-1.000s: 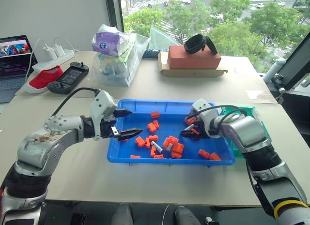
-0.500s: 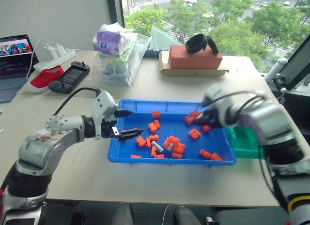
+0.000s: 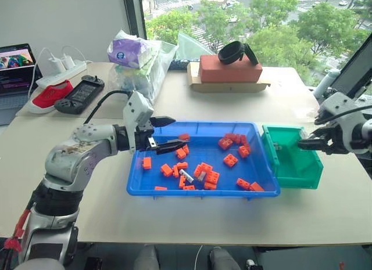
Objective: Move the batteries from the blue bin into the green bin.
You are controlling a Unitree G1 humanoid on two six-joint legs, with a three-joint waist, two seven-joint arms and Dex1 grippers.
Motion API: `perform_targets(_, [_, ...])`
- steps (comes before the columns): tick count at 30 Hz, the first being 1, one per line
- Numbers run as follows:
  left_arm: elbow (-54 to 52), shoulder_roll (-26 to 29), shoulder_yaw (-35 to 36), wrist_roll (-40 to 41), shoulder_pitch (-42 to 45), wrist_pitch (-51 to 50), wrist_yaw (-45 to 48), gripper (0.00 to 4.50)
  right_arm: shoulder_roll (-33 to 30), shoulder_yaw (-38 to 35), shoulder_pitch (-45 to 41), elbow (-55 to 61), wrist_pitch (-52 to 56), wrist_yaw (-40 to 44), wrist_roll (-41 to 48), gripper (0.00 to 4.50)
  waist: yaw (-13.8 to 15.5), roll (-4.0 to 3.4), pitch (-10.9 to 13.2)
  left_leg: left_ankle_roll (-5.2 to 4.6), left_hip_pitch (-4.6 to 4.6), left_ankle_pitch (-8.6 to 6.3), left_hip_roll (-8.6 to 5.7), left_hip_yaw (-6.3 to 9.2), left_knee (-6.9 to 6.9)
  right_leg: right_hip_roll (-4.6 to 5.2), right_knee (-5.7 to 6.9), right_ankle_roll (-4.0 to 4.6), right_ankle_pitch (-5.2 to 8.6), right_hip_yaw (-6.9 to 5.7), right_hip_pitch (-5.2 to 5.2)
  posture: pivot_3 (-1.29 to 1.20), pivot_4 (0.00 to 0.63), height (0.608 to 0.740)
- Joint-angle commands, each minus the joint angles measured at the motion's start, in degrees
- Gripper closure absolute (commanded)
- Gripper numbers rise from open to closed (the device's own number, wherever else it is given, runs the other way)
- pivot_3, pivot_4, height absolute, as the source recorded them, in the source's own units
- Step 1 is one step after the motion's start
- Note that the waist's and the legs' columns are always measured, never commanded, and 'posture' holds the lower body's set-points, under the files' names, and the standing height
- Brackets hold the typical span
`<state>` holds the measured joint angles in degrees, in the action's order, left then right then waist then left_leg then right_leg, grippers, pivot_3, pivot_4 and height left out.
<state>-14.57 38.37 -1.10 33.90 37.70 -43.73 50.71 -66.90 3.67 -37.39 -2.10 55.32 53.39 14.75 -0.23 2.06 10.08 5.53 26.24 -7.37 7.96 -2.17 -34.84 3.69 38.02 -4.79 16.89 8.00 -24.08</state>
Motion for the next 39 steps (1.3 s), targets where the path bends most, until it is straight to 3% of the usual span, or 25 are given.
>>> perform_targets(1, [-0.1,0.1,-0.2,-0.9,1.4,2.0,0.9,0.0,0.5,0.2,0.7,-1.1,-3.6,1.0,-1.3,1.96,0.1,0.0,0.0,0.01,0.0,0.0,0.0,0.0,0.0,0.0,0.0,0.0,0.0,0.0,0.01,0.0,0.15,0.736])
perform_targets(7, [-0.1,0.3,-0.4,-1.9,1.1,2.3,1.5,0.0,2.6,3.4,2.5,-2.6,-6.7,1.5,-3.9,1.96,0.4,0.0,0.0,0.02,0.01,0.01,0.0,0.01,0.01,0.0,-0.02,0.0,0.0,0.0,0.01,0.0,0.15,0.736])
perform_targets(9, [-0.4,0.3,-0.5,-2.3,0.9,2.3,1.6,0.0,4.0,2.8,2.2,-2.8,-7.2,1.6,-3.2,0.96,0.3,0.0,0.0,0.03,0.01,0.01,0.0,0.01,0.0,0.0,-0.01,0.0,0.0,0.0,0.0,0.0,0.15,0.736])
perform_targets(12, [-0.6,0.3,-0.6,-2.8,0.7,2.2,1.6,0.0,4.2,2.8,1.5,-2.5,-7.2,1.5,-3.7,0.1,0.4,0.0,0.0,0.03,0.01,0.02,0.0,0.01,0.0,0.0,-0.01,0.0,0.0,0.0,0.01,0.0,0.15,0.736])
perform_targets(24, [-1.5,1.8,0.9,-1.6,-0.6,1.4,3.4,0.0,-2.0,4.4,-6.4,3.5,-9.7,5.1,-7.8,0.1,0.6,-0.01,0.0,0.03,0.01,0.01,0.0,0.01,0.02,0.0,-0.03,0.0,0.0,0.0,0.0,0.0,0.15,0.736])
perform_targets(31, [-2.1,7.1,2.0,-1.6,-4.0,1.7,7.0,0.0,7.8,5.6,-12.4,20.8,-2.1,12.2,4.7,0.1,-0.6,-0.03,0.0,0.05,-0.04,0.02,0.0,0.1,0.08,-0.05,0.05,0.0,0.0,-0.01,-0.01,0.0,0.15,0.736])
perform_targets(39, [-3.8,12.2,4.1,-0.6,-7.0,1.6,10.2,0.0,18.1,13.8,-11.1,22.0,2.9,8.3,5.3,0.1,0.5,-0.01,0.0,0.04,0.07,0.02,0.0,0.12,0.03,-0.05,0.04,0.01,0.0,-0.03,-0.04,0.0,0.15,0.736])
